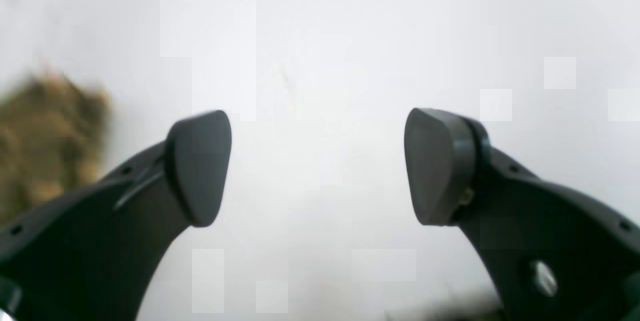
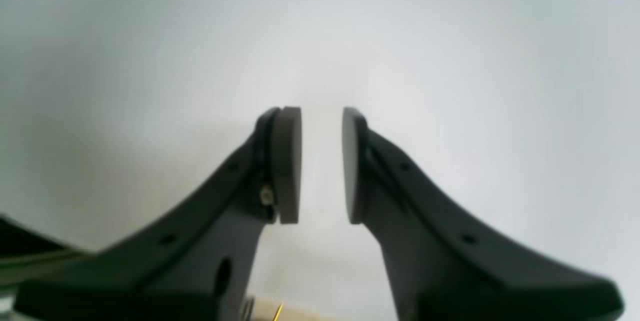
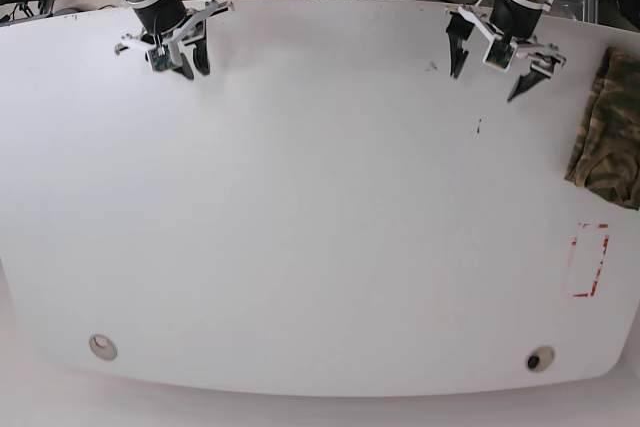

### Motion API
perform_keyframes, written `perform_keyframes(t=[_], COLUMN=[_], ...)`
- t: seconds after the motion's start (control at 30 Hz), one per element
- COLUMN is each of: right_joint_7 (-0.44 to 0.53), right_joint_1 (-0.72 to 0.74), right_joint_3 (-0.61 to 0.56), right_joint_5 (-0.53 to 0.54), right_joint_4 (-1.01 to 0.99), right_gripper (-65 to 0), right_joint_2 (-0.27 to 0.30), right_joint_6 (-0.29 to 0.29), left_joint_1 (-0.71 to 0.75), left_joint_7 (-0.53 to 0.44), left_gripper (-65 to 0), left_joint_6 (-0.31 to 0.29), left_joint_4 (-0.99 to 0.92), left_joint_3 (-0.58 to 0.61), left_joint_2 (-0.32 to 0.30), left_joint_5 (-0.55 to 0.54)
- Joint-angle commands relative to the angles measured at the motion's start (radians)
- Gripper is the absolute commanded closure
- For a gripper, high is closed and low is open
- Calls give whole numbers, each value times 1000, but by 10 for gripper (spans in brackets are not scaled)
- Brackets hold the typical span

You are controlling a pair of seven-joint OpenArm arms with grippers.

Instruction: Fold the T-shirt properly

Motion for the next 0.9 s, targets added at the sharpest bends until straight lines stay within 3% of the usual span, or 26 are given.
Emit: perform_keyframes(t=[0.0, 0.23, 0.47, 0.57, 0.67, 0.87], right_joint_7=[64, 118, 149, 158, 164, 239], right_joint_1=[-88, -327, -453, -450, -421, -293], right_joint_3=[3, 2, -8, -32, -95, -146], right_joint_5=[70, 182, 228, 216, 184, 104], right_joint_4=[23, 15, -92, -210, -339, -589], right_gripper=[-130, -128, -128, -128, -128, -128], right_joint_2=[4, 9, 10, 13, 62, 73], right_joint_6=[0, 0, 0, 0, 0, 0], left_joint_1=[103, 352, 455, 423, 314, 90], left_joint_7=[-44, -46, -44, -44, -46, -47], left_gripper=[-506, -506, -506, -506, -506, -506], left_joint_6=[10, 10, 10, 10, 7, 8], left_joint_4=[44, 38, -80, -229, -401, -757], left_joint_3=[-8, -23, -24, 6, 23, 103], left_joint_2=[16, 30, 39, 33, 38, 38], left_joint_5=[-8, -17, -174, -186, -189, -189])
